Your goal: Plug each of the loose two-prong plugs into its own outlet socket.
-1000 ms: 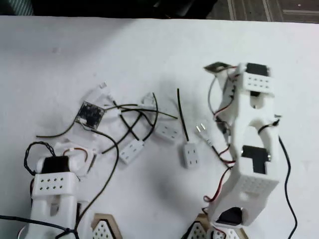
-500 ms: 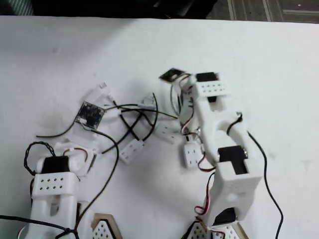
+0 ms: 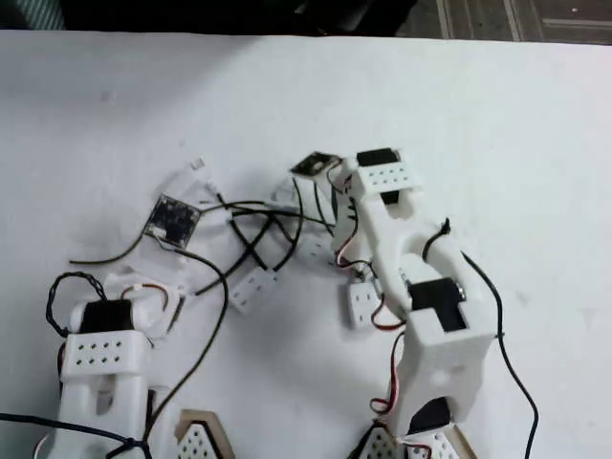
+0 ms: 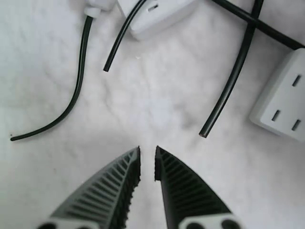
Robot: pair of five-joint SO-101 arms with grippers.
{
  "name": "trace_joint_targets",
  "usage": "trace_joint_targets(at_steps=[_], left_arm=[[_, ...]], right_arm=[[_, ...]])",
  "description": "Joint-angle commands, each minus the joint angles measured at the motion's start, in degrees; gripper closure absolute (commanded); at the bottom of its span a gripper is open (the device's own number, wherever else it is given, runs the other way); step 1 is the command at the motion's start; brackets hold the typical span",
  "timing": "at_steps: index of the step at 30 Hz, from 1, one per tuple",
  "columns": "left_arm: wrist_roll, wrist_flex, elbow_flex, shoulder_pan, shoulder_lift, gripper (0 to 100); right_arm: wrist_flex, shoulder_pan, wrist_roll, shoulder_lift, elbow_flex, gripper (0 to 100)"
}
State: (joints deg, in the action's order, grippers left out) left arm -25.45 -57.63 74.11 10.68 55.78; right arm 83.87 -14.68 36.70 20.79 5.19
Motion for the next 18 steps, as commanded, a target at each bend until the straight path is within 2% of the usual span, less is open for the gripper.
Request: trace_joint_targets(at_steps=[1,8,11,18], left_arm=[[-0.6,0.8,0.1,0.2,1.3,93],[-0.6,0.8,0.1,0.2,1.3,93],[-0.6,0.8,0.1,0.2,1.3,93],[-0.6,0.8,0.1,0.2,1.2,93]], right_arm=[[1.4,-0.2,-0.4,1.6,-2.2,91.8],[8.2,0.3,-0.4,6.2,-9.1,92.0],[9.2,0.6,-0.4,6.4,-11.4,97.9],[14.5,0.7,-0.4,1.2,-13.5,98.1]])
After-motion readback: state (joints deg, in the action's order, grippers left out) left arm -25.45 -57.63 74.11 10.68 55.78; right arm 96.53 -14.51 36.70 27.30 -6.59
